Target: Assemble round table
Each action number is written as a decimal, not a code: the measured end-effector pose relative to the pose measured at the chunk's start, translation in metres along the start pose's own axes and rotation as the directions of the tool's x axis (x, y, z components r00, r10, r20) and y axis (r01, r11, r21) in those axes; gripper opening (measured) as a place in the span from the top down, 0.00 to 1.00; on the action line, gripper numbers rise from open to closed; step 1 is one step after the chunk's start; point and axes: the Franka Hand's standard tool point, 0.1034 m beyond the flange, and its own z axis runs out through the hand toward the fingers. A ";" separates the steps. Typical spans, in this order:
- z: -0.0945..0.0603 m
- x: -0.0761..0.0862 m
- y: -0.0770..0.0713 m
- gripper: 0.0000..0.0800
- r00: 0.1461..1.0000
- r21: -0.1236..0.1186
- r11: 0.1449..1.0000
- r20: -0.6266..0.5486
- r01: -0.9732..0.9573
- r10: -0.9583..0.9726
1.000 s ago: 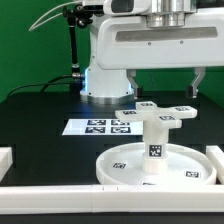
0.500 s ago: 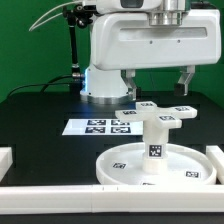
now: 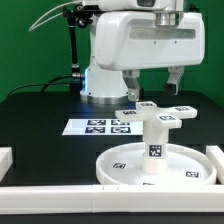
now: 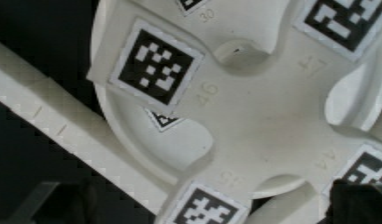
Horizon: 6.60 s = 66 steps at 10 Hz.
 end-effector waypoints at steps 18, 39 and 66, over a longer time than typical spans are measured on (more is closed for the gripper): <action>0.024 -0.013 -0.024 0.19 0.993 0.017 0.994 0.052 0.110 -0.111; 0.024 -0.006 -0.010 0.19 0.992 -0.002 0.993 0.043 0.122 -0.122; 0.025 -0.009 -0.015 0.19 0.994 0.033 0.996 0.065 0.084 -0.086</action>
Offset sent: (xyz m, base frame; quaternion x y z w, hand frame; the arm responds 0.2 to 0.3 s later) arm -0.0100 0.0108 -0.0046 0.0224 -0.0083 -0.1890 0.9817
